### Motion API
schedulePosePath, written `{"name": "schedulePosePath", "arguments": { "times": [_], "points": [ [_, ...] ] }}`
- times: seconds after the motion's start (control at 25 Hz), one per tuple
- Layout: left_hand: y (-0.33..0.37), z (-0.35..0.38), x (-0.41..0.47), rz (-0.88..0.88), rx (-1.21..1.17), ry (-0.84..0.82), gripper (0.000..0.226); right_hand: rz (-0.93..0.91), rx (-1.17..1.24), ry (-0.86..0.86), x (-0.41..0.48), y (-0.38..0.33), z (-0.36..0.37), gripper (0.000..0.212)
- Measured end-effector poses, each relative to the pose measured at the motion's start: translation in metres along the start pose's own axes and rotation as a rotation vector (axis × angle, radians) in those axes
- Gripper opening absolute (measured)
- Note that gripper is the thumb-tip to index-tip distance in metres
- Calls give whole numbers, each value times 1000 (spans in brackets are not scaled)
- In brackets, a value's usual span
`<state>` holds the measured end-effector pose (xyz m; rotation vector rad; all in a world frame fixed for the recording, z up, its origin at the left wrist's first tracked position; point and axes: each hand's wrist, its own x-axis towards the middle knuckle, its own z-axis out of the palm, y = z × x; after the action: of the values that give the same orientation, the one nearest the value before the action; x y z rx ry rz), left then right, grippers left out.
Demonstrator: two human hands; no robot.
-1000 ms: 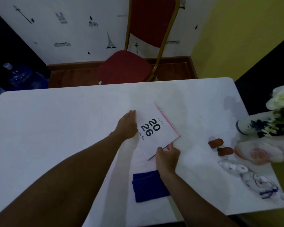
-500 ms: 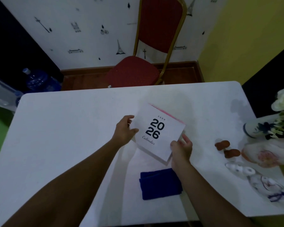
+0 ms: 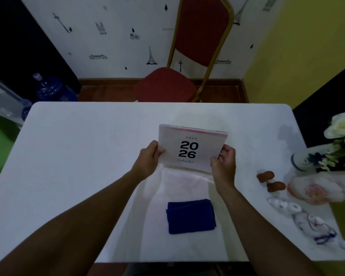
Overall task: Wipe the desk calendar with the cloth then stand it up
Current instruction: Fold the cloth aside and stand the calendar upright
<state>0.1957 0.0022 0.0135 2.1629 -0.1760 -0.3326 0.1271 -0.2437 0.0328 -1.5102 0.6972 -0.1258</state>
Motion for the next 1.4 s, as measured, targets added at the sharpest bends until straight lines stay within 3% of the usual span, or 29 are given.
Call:
{"name": "schedulePosePath", "arguments": {
  "times": [0.2, 0.36, 0.6, 0.76, 1.08, 1.4],
  "points": [
    [-17, 5, -12, 5, -13, -119, 32, -9, -119, -20, -3, 23, -10, 46],
    [-21, 5, -19, 11, 69, -190, 46, -49, -416, -261, 0, 38, -33, 59],
    [-34, 5, -20, 80, 604, -339, 59, -252, -1017, -526, 40, 55, -53, 63],
    [-38, 2, -20, 115, 784, -389, 61, -437, -1320, -620, 53, 69, -64, 71],
    [-33, 7, -26, 80, 839, -407, 62, -362, -1359, -469, 41, 69, -58, 76],
    [-19, 0, -18, 17, 883, -534, 71, -121, -1299, -500, 37, 50, -51, 79]
  ]
}}
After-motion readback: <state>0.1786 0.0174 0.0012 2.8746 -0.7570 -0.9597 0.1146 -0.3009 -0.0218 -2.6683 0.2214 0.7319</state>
